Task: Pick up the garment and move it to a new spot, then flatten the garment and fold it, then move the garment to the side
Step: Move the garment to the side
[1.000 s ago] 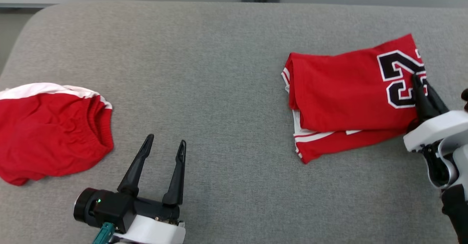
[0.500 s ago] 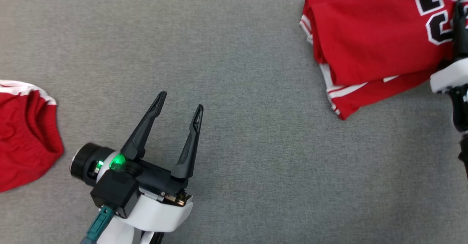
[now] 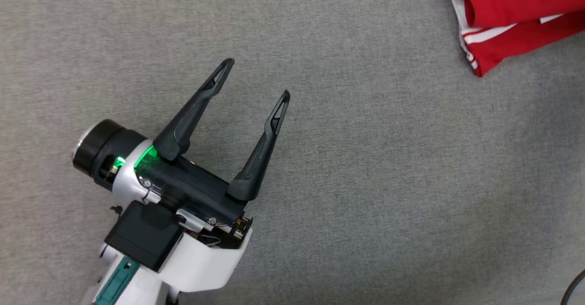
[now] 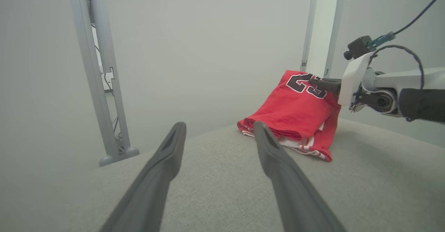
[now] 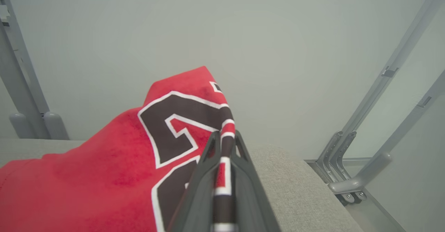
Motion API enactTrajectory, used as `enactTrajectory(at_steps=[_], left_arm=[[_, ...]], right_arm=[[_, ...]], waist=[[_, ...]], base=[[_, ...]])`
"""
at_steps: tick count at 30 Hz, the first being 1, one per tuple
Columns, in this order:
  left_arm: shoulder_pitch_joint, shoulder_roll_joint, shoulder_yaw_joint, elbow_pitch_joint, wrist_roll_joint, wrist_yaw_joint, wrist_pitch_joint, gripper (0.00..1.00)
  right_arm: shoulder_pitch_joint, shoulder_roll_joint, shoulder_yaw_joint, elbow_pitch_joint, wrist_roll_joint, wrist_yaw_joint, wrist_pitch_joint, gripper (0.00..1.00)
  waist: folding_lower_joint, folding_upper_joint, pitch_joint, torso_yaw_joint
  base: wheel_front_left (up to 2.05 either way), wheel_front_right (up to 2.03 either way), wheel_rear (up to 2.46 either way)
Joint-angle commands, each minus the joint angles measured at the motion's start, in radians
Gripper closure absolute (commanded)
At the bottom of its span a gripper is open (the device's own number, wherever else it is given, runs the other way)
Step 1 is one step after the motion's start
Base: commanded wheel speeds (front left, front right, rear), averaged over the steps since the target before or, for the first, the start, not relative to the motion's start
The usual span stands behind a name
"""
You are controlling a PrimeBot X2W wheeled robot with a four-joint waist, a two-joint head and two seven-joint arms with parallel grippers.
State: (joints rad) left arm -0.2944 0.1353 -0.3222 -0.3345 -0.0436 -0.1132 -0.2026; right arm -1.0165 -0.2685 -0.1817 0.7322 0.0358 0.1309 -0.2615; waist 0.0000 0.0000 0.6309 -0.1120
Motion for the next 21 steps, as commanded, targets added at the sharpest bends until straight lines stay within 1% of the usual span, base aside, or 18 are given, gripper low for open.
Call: enactTrajectory(at_steps=[1,4,12,13,17,21], left_arm=[[-0.028,0.01,-0.003,-0.02,0.009,-0.003,0.009,0.0],[-0.041,0.016,-0.008,-0.036,0.01,-0.004,0.022,0.0],[-0.066,0.031,-0.015,-0.068,0.012,-0.004,0.052,0.0],[-0.067,0.032,-0.016,-0.067,0.009,-0.004,0.052,0.0],[-0.075,0.031,-0.028,-0.065,0.004,-0.005,0.054,0.0],[-0.087,0.03,-0.038,-0.061,0.0,-0.006,0.052,0.0]], right_arm=[[-0.025,-0.01,-0.015,-0.004,-0.036,0.0,-0.006,1.0],[-0.044,-0.008,-0.024,-0.014,-0.064,0.0,-0.006,1.0],[-0.072,-0.031,-0.078,-0.035,-0.175,0.0,-0.006,1.0],[-0.071,-0.028,-0.06,-0.026,-0.188,0.0,-0.006,1.0],[-0.087,-0.021,-0.064,-0.018,-0.219,0.0,-0.006,1.0],[-0.081,-0.008,-0.07,0.002,-0.271,0.0,-0.006,1.0]], waist=[[0.0,0.0,0.031,-0.032],[0.0,0.0,0.041,-0.049],[0.0,0.0,0.064,-0.103],[0.0,0.0,0.066,-0.107],[0.0,0.0,0.08,-0.111],[0.0,0.0,0.092,-0.098]], base=[[0.0,0.0,0.0],[0.0,0.0,0.0],[0.0,0.0,0.0],[0.0,0.0,0.0],[0.0,0.0,0.0],[0.0,0.0,0.0]])
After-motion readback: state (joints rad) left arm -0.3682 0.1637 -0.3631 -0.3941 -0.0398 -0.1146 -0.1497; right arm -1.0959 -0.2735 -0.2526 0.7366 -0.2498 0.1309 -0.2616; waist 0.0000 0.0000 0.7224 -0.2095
